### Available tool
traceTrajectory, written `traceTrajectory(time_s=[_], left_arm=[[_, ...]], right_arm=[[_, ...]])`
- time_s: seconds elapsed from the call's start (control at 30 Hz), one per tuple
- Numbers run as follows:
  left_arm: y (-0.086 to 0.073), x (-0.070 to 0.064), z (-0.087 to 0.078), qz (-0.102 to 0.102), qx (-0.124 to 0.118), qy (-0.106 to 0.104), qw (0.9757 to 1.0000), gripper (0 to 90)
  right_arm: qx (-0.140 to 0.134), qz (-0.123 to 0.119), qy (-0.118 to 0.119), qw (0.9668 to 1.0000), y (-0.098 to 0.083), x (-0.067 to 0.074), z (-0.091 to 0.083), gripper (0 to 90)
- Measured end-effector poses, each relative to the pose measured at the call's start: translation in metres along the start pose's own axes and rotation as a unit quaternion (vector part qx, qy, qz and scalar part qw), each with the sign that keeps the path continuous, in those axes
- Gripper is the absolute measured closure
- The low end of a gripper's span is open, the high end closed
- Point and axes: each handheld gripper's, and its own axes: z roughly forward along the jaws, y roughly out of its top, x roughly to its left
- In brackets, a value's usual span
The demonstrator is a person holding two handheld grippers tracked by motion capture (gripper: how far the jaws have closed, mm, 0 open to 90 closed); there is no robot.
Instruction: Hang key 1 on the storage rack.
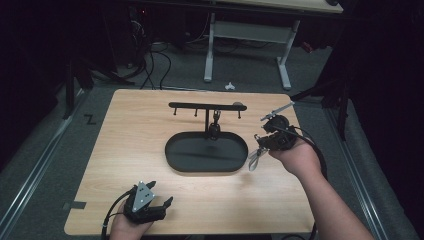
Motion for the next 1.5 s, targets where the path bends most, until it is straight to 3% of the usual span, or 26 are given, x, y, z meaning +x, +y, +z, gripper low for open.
traceTrajectory(time_s=[0.37,0.7,1.5], left_arm=[[-0.002,0.002,-0.002,-0.001,-0.001,0.005,1.0,22.1],[-0.002,0.001,-0.002,0.004,0.002,0.004,1.0,22.1],[-0.003,0.007,-0.004,-0.011,-0.008,0.002,0.9999,22.1]], right_arm=[[-0.012,-0.016,0.004,0.9998,0.033,0.01,0.003,86.2],[-0.013,-0.012,0.008,0.9998,0.057,0.011,0.015,86.2],[-0.004,0.002,0.015,0.9999,0.069,0.003,0.028,86.2]])
